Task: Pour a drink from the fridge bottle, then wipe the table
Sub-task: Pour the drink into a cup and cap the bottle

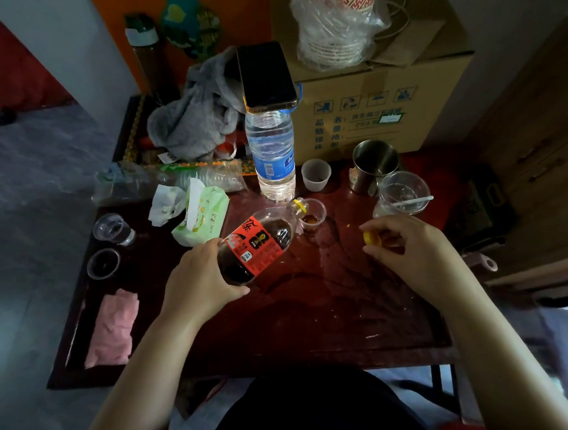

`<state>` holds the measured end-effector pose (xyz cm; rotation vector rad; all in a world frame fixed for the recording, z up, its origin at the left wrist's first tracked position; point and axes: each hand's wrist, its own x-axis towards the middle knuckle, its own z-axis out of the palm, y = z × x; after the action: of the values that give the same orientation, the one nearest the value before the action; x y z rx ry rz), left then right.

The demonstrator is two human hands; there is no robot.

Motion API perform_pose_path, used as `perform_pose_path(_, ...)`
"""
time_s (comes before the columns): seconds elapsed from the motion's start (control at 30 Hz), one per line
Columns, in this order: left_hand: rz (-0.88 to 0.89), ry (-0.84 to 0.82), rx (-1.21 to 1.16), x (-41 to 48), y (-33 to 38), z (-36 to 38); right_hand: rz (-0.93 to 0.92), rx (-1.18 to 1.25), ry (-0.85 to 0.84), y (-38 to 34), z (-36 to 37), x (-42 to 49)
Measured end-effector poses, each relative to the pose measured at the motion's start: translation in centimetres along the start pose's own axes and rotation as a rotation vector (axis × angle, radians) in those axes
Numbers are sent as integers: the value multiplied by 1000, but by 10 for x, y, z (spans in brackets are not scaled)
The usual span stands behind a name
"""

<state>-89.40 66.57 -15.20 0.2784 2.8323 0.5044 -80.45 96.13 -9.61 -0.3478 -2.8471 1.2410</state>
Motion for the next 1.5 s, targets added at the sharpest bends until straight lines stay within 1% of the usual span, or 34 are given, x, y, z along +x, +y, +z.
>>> perform_pose_path(0.33, 34, 17, -165, -12, -5, 3, -46, 0, -4, -18, 5, 10)
perform_pose_path(0.53, 55, 29, -297, -19, -9, 4, -112, 34, 8, -49, 10, 22)
perform_pose_path(0.63, 61, 42, -344, -22, -17, 5, -147, 45, 45, -67, 17, 27)
perform_pose_path(0.83, 69, 106, -333, -38, -35, 1, -217, 197, 73, -94, 37, 30)
perform_pose_path(1.03, 28, 190, -309, -64, -38, -8, -298, 313, -51, -106, 50, 26)
perform_pose_path(1.2, -94, 250, -317, -96, -25, -10, -439, 254, -187, -107, 39, 21)
perform_pose_path(1.27, -150, 273, -311, -112, -16, -4, -476, 247, -243, -104, 35, 16)
perform_pose_path(1.5, -375, 315, -402, -178, 8, 28, -621, 205, -431, -96, 41, -6)
